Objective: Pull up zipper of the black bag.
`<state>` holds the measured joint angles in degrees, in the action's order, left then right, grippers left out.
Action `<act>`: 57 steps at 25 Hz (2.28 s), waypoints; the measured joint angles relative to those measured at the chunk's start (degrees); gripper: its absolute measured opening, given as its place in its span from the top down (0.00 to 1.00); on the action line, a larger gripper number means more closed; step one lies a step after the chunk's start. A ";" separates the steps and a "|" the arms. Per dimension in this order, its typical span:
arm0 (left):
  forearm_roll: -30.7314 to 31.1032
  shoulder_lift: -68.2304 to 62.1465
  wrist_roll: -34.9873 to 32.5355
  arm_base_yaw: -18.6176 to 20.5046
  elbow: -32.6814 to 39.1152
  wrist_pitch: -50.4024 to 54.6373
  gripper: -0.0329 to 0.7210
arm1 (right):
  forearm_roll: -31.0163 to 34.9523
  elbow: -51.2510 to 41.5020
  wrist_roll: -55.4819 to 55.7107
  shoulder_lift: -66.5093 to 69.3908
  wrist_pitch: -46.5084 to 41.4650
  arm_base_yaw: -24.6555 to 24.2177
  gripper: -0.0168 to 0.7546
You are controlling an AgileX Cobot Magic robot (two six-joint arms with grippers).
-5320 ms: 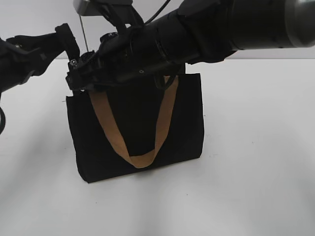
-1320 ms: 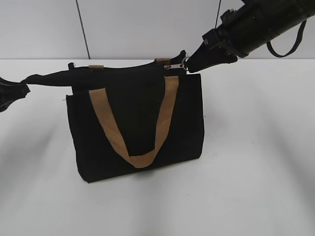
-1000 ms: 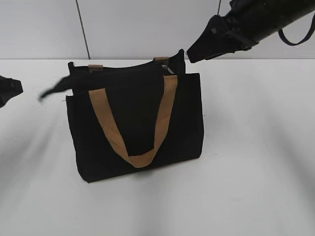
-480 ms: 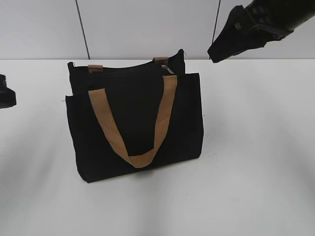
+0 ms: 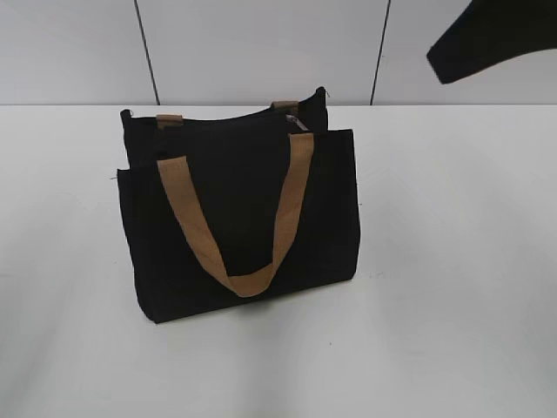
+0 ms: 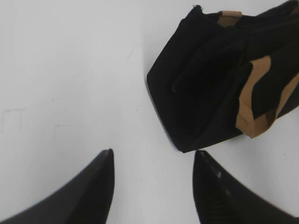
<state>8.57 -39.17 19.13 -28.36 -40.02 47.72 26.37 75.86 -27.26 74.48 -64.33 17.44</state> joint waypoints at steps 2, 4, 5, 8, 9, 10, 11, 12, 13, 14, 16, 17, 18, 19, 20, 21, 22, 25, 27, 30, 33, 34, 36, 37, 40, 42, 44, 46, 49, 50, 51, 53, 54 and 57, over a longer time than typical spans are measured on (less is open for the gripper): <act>-1.15 3.97 -1.67 0.00 0.00 2.94 0.42 | 0.00 0.00 1.06 -3.03 -1.24 0.12 0.39; -2.37 7.52 -3.00 0.00 0.00 5.91 0.42 | -0.04 -0.08 1.76 -5.78 -2.42 0.13 0.39; -3.24 9.32 -3.64 0.00 0.00 7.33 0.42 | -0.04 -0.67 1.92 -7.41 -2.70 0.18 0.39; -5.29 13.83 -5.19 0.00 -0.02 10.05 0.42 | -0.12 -5.38 2.69 -13.17 -2.75 0.18 0.39; -5.52 15.18 -5.35 0.00 -0.02 10.80 0.42 | -0.16 -7.85 3.15 -15.17 -2.64 0.18 0.39; -5.65 16.41 -5.48 0.00 -0.02 11.51 0.42 | -0.23 -10.47 3.55 -17.74 -2.36 0.18 0.39; -5.78 17.40 -5.68 0.00 -0.02 12.40 0.42 | -0.23 -12.69 4.01 -20.47 -1.87 0.18 0.39; -5.83 18.49 -6.00 0.00 -0.02 13.35 0.42 | -0.30 -15.25 4.30 -23.59 -1.29 0.18 0.39; -5.90 19.45 -6.36 0.00 -0.02 14.28 0.43 | -0.64 -17.75 4.64 -26.94 -1.00 0.18 0.39; -5.95 20.18 -6.64 0.00 -0.02 14.98 0.43 | -1.01 -19.96 5.18 -30.60 -0.73 0.18 0.39; -6.01 21.90 -7.24 0.00 -0.02 16.19 0.43 | -2.84 -23.52 7.11 -36.06 -0.52 0.18 0.39; -6.09 22.83 -7.59 0.00 0.03 16.41 0.43 | -4.43 -25.39 8.32 -38.81 -0.45 0.18 0.39; -6.09 23.68 -7.81 0.00 0.25 16.54 0.43 | -6.19 -26.87 10.02 -41.55 -0.45 0.18 0.39; -6.09 24.72 -7.91 0.00 0.77 16.49 0.43 | -7.69 -28.55 12.00 -44.35 -0.37 0.18 0.39; -6.15 25.81 -7.90 0.00 1.42 16.49 0.44 | -9.52 -30.20 13.78 -46.73 -0.37 0.18 0.39; -6.35 27.01 -7.92 0.00 2.36 16.55 0.44 | -11.30 -31.80 16.00 -49.63 -0.37 0.18 0.39; -6.79 28.05 -7.97 0.00 3.28 16.61 0.44 | -13.00 -33.05 18.19 -52.51 -0.37 0.18 0.39; -8.04 31.50 -8.08 0.00 5.09 16.85 0.44 | -16.95 -36.80 22.78 -60.06 -0.89 0.18 0.39; -7.98 33.70 -8.29 0.00 5.71 16.90 0.45 | -19.00 -39.18 24.04 -64.14 -2.09 0.18 0.39; -8.04 35.96 -10.25 0.00 6.87 16.97 0.45 | -21.21 -41.90 24.68 -69.54 -3.40 0.18 0.40; -8.10 37.63 -11.24 -0.02 8.13 16.83 0.45 | -23.19 -44.24 24.86 -73.90 -3.47 0.18 0.42; -8.10 37.92 -11.55 -0.07 8.19 16.63 0.46 | -23.69 -45.17 24.86 -74.54 -3.51 0.18 0.42; -8.10 38.16 -12.16 -0.07 8.82 15.36 0.46 | -24.42 -45.97 24.86 -74.87 -3.37 0.18 0.42; -8.10 38.16 -12.38 -0.07 9.23 14.50 0.46 | -24.69 -46.10 24.86 -74.87 -2.87 0.18 0.42; -8.10 38.17 -12.61 -0.08 9.83 13.60 0.46 | -25.46 -47.65 24.81 -74.87 -0.16 0.18 0.42; -8.10 38.17 -12.61 -0.13 9.83 13.21 0.47 | -25.78 -48.07 24.75 -74.87 0.54 0.18 0.42; -8.10 38.17 -12.75 -0.13 9.83 13.09 0.47 | -25.92 -48.18 24.63 -74.87 0.94 0.18 0.42; -8.10 38.17 -12.74 -0.20 9.83 13.09 0.47 | -25.92 -48.18 24.52 -74.87 0.97 0.18 0.42; -8.10 38.17 -12.79 -0.26 9.83 13.09 0.48 | -25.92 -48.18 24.52 -74.87 1.17 0.18 0.43; -8.10 38.17 -12.79 -0.31 9.83 13.09 0.48 | -25.92 -48.20 24.52 -74.87 1.19 0.18 0.43; -8.10 38.17 -12.79 -0.31 9.83 13.09 0.49 | -25.92 -48.20 24.52 -74.87 1.30 0.18 0.43; -8.10 38.17 -12.79 -0.31 9.83 13.07 0.50 | -25.92 -48.20 24.46 -74.87 1.31 0.18 0.43; -8.10 38.17 -12.79 -0.31 9.83 13.07 0.50 | -25.92 -48.20 24.46 -74.87 1.31 0.18 0.43; -8.10 38.17 -12.79 -0.31 9.83 13.07 0.52 | -25.97 -48.20 24.38 -74.87 1.31 0.18 0.43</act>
<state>0.47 -1.00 6.34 -28.67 -30.19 60.79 0.40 27.66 -2.88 -0.39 -63.02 17.63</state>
